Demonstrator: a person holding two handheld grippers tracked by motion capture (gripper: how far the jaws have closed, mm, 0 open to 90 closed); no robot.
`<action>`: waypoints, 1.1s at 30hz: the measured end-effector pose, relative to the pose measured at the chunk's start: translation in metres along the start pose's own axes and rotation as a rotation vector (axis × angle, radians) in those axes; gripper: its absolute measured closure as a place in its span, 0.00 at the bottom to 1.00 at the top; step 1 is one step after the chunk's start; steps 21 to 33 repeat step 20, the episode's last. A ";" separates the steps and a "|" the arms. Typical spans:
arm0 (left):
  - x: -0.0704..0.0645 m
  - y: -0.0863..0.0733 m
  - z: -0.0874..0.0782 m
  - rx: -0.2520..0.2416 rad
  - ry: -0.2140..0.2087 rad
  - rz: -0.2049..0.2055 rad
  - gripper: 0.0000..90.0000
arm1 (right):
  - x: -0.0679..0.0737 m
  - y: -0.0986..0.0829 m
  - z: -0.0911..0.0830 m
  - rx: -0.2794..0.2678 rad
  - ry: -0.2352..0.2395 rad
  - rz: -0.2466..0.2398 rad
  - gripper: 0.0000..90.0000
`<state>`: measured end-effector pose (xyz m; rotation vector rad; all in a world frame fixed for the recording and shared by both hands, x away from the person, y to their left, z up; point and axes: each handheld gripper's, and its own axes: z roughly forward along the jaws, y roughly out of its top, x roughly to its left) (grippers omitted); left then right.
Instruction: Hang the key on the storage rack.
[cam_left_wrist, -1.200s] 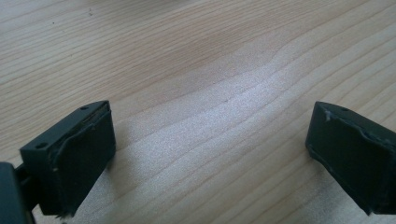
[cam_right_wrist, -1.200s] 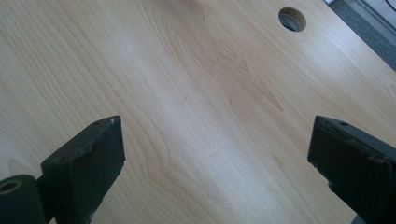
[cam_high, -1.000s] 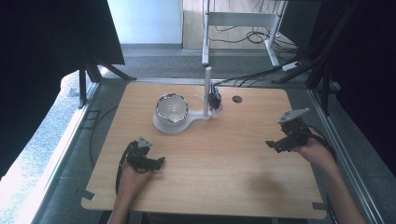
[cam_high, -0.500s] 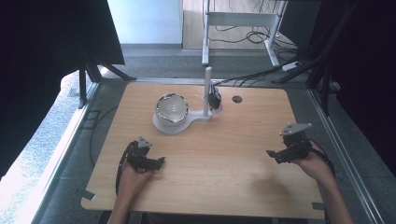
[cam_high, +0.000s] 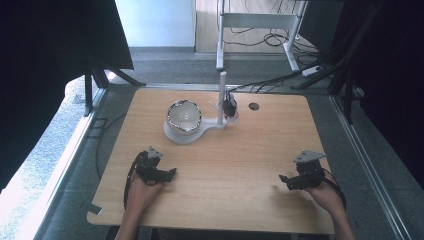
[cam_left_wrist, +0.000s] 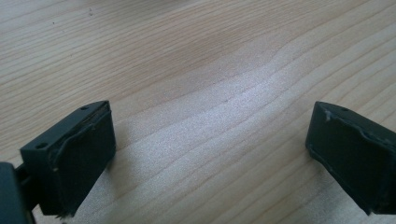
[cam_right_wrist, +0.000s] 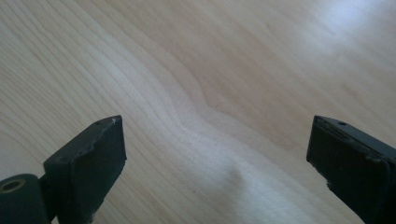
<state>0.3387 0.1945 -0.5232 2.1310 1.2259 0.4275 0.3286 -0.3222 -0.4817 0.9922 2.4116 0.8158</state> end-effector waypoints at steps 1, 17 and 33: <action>0.000 0.000 0.000 0.000 0.000 0.000 0.02 | 0.000 0.000 0.000 0.000 0.000 0.000 0.05; 0.000 0.000 0.000 0.000 0.000 0.000 0.02 | 0.010 -0.028 0.025 -0.050 0.043 0.166 0.00; 0.000 0.000 0.000 0.001 0.000 0.000 0.02 | 0.010 -0.028 0.025 -0.051 0.043 0.168 0.00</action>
